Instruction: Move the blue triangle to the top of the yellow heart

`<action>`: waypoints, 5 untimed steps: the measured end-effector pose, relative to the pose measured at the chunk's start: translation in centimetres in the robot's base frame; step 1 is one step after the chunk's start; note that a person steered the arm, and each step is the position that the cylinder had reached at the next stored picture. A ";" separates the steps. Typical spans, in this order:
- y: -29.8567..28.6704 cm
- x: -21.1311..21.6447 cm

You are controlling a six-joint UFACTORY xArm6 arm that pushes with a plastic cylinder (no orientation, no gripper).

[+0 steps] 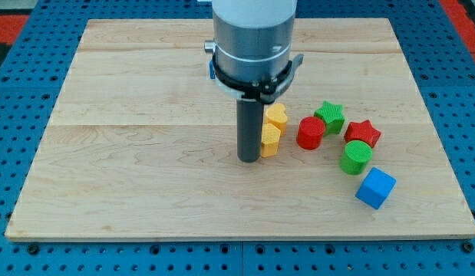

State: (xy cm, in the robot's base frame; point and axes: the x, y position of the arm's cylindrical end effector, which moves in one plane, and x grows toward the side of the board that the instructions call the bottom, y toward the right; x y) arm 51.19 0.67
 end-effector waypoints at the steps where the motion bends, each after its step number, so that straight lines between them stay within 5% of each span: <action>1: -3.8 0.5; 3: -11.8 0.4; 5: -12.6 -1.9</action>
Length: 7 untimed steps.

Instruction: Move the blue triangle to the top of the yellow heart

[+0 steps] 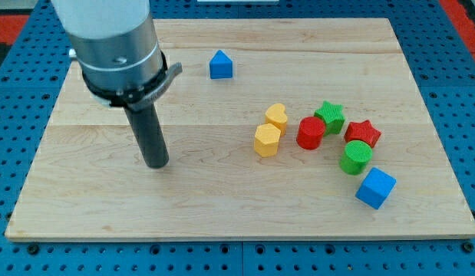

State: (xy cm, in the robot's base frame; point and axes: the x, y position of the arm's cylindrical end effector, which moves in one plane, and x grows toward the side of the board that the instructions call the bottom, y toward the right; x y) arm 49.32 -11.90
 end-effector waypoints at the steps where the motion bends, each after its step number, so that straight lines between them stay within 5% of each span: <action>1: -0.5 -7.2; 3: 0.8 -19.8; 4: 7.2 -19.5; 6: 14.8 -11.6; 7: 14.3 -14.6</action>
State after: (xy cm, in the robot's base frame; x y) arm 34.67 2.44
